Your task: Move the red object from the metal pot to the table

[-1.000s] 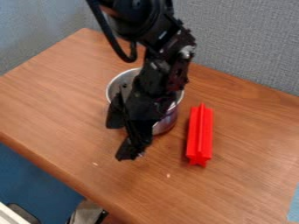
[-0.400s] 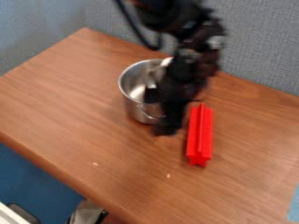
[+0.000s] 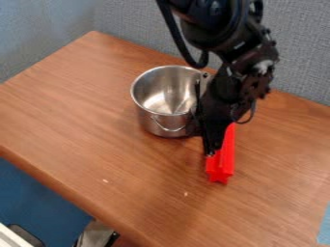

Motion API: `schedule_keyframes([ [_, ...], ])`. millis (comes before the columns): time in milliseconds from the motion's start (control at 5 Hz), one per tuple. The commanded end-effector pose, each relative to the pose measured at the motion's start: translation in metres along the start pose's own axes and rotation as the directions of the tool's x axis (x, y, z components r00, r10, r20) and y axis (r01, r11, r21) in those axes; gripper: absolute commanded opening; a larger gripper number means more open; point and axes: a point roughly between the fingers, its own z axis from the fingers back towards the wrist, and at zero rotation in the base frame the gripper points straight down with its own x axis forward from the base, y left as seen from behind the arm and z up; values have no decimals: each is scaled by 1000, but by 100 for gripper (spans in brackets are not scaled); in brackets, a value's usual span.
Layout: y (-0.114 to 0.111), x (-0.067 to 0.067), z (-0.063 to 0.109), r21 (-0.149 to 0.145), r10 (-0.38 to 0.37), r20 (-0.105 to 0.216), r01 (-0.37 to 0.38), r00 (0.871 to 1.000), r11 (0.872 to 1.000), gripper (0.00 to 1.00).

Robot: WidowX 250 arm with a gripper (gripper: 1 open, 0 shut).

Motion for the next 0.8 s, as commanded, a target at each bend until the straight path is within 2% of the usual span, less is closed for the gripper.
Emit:
schedule_keyframes([
  [0, -2, 7, 0, 49, -6, 39, 4, 999, 999, 0],
  [200, -10, 18, 10, 44, 70, -1, -70, 998, 997, 0],
  [400, -18, 28, 11, 36, 138, -53, -137, 989, 990, 0],
  [600, -24, 31, 16, 41, 211, -109, -207, 971, 977, 0],
])
